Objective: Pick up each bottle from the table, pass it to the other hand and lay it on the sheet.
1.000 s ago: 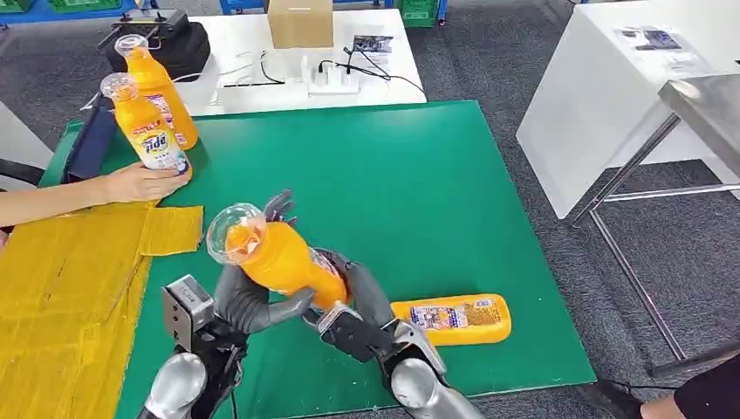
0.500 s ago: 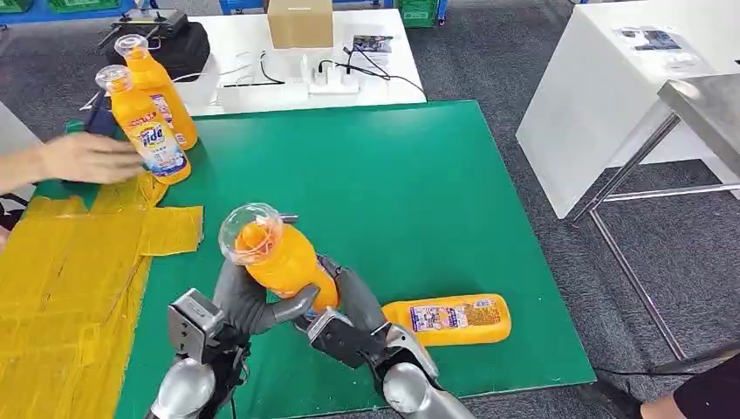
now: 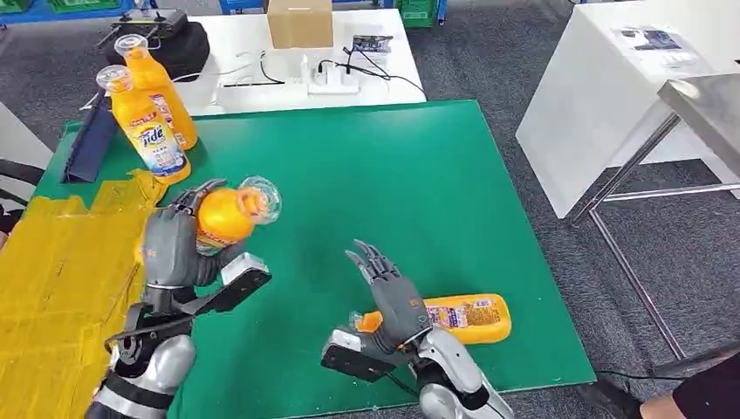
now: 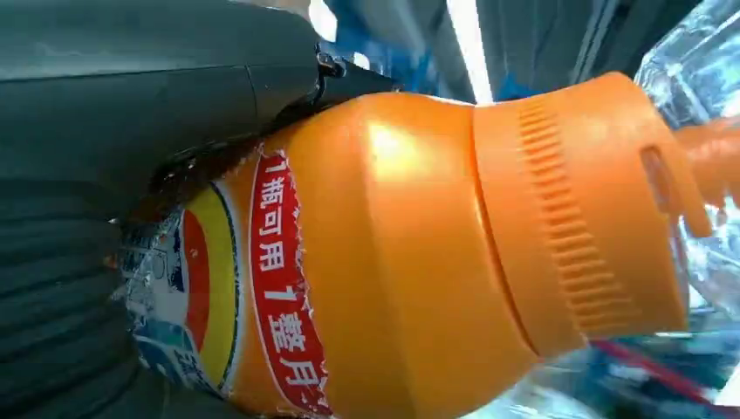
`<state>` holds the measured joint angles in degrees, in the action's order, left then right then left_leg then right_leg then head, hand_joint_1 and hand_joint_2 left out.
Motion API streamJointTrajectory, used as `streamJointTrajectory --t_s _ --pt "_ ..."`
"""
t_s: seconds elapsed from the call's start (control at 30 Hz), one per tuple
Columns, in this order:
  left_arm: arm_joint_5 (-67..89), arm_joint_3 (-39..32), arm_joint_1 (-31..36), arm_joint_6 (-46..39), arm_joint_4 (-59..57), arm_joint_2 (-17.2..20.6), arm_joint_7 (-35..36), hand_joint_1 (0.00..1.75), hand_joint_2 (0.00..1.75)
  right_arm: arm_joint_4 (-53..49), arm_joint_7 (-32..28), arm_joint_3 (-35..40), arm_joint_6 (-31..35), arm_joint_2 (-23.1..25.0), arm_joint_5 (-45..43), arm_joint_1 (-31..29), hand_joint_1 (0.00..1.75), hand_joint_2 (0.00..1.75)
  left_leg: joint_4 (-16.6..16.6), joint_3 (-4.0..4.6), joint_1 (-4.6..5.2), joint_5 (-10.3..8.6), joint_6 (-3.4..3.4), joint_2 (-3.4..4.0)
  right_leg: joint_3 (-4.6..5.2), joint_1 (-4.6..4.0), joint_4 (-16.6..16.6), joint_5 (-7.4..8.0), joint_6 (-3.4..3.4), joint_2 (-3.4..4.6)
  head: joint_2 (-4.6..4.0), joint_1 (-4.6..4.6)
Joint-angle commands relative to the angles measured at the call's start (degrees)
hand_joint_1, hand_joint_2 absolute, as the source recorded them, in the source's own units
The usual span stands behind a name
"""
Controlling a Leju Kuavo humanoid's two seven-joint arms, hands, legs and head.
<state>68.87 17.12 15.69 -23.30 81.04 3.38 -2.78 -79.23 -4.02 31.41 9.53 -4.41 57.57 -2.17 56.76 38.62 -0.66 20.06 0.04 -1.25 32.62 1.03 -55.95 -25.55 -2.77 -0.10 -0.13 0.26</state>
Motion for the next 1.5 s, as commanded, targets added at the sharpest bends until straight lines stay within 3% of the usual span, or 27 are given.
streamJointTrajectory --t_s 0.03,0.1,0.27,0.67,0.7,0.77,0.8,0.93,0.97,1.33,1.37,1.4,1.43,1.5 --pt "7.4 -1.8 9.6 0.0 -20.7 5.4 2.7 1.75 1.75 -1.2 1.3 -0.1 -2.0 -6.7 1.5 0.5 0.0 1.75 0.0 -0.24 0.02 0.06 0.01 0.08 -0.26 -0.02 0.0 -0.06 0.12 0.0 0.0 0.0" --pt "14.0 -0.2 12.5 2.9 -26.7 6.4 7.4 1.75 1.75 -0.7 3.1 0.5 -4.0 -8.8 2.4 -0.4 0.0 1.75 0.0 -0.25 -0.02 0.12 0.01 0.17 -0.28 -0.07 0.0 -0.04 0.13 0.06 0.0 -0.02" --pt "17.9 0.5 19.7 3.4 -46.2 5.3 10.2 1.75 1.75 -0.5 5.0 0.5 -6.3 -13.1 3.8 -1.0 0.0 1.75 0.0 -0.18 0.05 -0.03 0.05 0.01 -0.19 0.03 0.0 0.0 0.07 -0.05 0.0 0.0" --pt "16.9 -3.0 21.4 6.8 -57.7 3.9 14.3 1.75 1.75 -2.9 6.6 -1.2 -9.7 -17.5 2.8 1.3 0.0 1.75 0.0 -0.12 0.02 0.05 0.05 0.08 -0.18 0.01 0.0 -0.03 0.07 0.0 0.0 0.0" --pt "16.9 -3.3 21.4 7.4 -58.3 3.8 15.0 1.57 1.75 -2.7 7.0 -1.2 -10.1 -17.7 2.9 1.2 0.0 1.75 0.1 -0.18 0.04 0.09 0.05 0.1 -0.24 0.01 0.0 -0.07 0.09 0.0 0.0 0.0" --pt "16.7 -3.7 21.2 7.5 -58.6 3.8 15.1 0.28 1.75 -2.4 7.9 -1.3 -10.4 -17.8 3.7 1.0 0.0 1.75 0.1 -0.14 0.0 0.09 0.05 0.11 -0.2 -0.03 0.0 -0.05 0.09 0.0 0.0 0.0" --pt "16.8 -3.8 21.1 7.5 -58.6 3.8 15.1 0.0 1.75 -2.3 8.4 -1.4 -10.3 -17.8 4.1 0.9 0.0 1.75 0.1 -0.25 0.01 0.14 0.05 0.13 -0.31 -0.02 0.0 -0.11 0.12 -0.01 0.0 -0.02" --pt "16.2 -4.7 20.0 6.2 -58.4 3.9 15.1 0.0 1.75 -2.7 8.9 -1.8 -10.2 -17.9 4.7 0.8 0.0 1.75 0.0 -0.25 0.05 0.11 0.06 0.22 -0.31 0.01 0.0 -0.04 0.09 0.12 0.0 0.0" --pt "16.2 -4.9 19.8 5.9 -58.2 3.9 14.9 0.0 0.0 -3.1 9.0 -2.0 -10.1 -18.1 4.7 1.0 0.0 1.75 0.0 -0.16 0.04 0.05 0.05 0.2 -0.21 0.01 0.0 0.01 0.07 0.12 0.0 -0.02" --pt "13.4 -7.9 17.8 2.7 -56.0 2.4 11.4 0.0 0.0 -2.1 13.6 -5.1 -11.0 -17.7 7.5 2.5 0.0 1.75 0.0 -0.27 0.05 0.06 0.09 0.06 -0.38 0.02 0.0 -0.05 0.07 0.0 0.0 0.0" --pt "11.9 -8.8 17.5 1.8 -54.9 1.7 9.7 0.0 0.0 -1.0 14.0 -5.5 -11.2 -17.3 7.8 2.6 0.17 1.75 0.0 -0.35 0.06 0.11 0.1 0.05 -0.48 0.02 0.0 -0.1 0.09 -0.03 0.0 0.0" --pt "11.1 -9.1 17.5 1.6 -54.2 1.3 8.7 0.0 0.0 -0.5 14.1 -5.8 -11.2 -17.3 7.8 2.7 1.24 1.75 0.1 -0.42 0.04 0.17 0.1 0.11 -0.55 -0.01 0.0 -0.13 0.12 0.01 0.0 -0.02" --pt "9.4 -9.5 17.2 1.3 -52.1 0.5 6.7 0.0 0.0 0.5 14.4 -6.7 -11.4 -17.6 7.2 3.1 1.54 1.75 0.0 -0.26 0.03 0.06 0.08 0.01 -0.41 0.0 0.1 -0.05 0.08 -0.05 0.0 0.0" --pt "6.1 -9.7 16.3 1.6 -47.8 -0.5 3.5 0.0 0.0 1.3 14.5 -7.8 -11.9 -18.7 6.1 4.0 1.75 1.75 0.1 -0.34 0.02 0.13 0.1 -0.02 -0.52 -0.02 0.1 -0.13 0.12 -0.12 0.0 -0.02"
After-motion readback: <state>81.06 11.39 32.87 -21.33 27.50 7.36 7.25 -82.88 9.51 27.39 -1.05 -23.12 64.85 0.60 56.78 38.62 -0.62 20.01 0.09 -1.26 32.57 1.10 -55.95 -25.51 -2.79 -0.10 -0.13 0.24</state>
